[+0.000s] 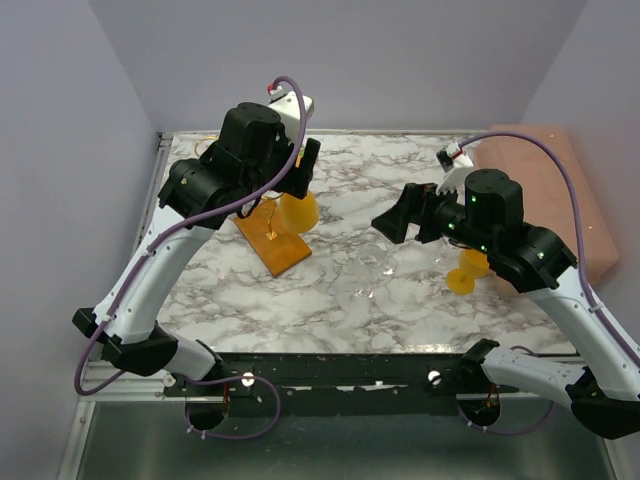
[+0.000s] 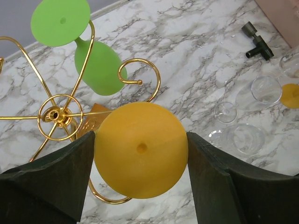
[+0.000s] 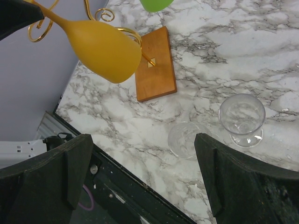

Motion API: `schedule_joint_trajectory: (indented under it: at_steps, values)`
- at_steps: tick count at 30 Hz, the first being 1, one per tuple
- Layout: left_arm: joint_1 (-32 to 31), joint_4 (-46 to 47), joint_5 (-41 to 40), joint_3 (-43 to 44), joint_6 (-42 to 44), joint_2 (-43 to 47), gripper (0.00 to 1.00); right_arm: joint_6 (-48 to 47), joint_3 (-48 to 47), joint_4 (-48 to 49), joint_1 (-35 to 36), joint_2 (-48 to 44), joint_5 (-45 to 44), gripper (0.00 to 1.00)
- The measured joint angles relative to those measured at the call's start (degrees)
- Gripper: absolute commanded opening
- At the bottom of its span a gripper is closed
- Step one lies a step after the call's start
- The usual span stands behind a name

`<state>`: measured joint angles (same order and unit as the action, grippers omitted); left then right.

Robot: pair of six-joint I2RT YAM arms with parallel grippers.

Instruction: Take the wine glass off the wine glass rack

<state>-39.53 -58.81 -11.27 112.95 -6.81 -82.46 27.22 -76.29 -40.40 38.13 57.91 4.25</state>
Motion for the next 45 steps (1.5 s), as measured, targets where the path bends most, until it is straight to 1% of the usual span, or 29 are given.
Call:
schedule_joint_trajectory:
  at_steps: [11, 22, 27, 33, 37, 45]
  values:
    - [-0.3, 1.3, 5.9, 0.2, -2.3, 1.7, 0.62, 3.0, 2.1, 1.9, 0.0, -1.4, -0.1, 1.0]
    - [-0.3, 7.6, 11.3, 0.0, -7.6, 7.3, 0.61, 10.4, 4.2, 8.5, 0.0, -6.0, -4.8, 1.0]
    - [-0.3, 12.0, 12.4, -3.0, -10.5, 9.8, 0.61, 12.5, 6.7, 12.2, 0.0, -9.0, -6.7, 1.0]
    - [-0.3, 17.3, 16.2, -7.7, -15.1, 12.5, 0.61, 14.2, 11.4, 18.7, 0.0, -14.2, -6.1, 1.0]
    - [-0.3, 20.3, 18.5, -9.1, -17.7, 13.8, 0.6, 15.4, 12.0, 22.7, 0.0, -15.1, -4.2, 1.0]
    - [-0.3, 29.2, 21.9, -16.1, -24.5, 18.6, 0.6, 18.1, 14.6, 29.4, 0.0, -15.1, 1.2, 1.0]
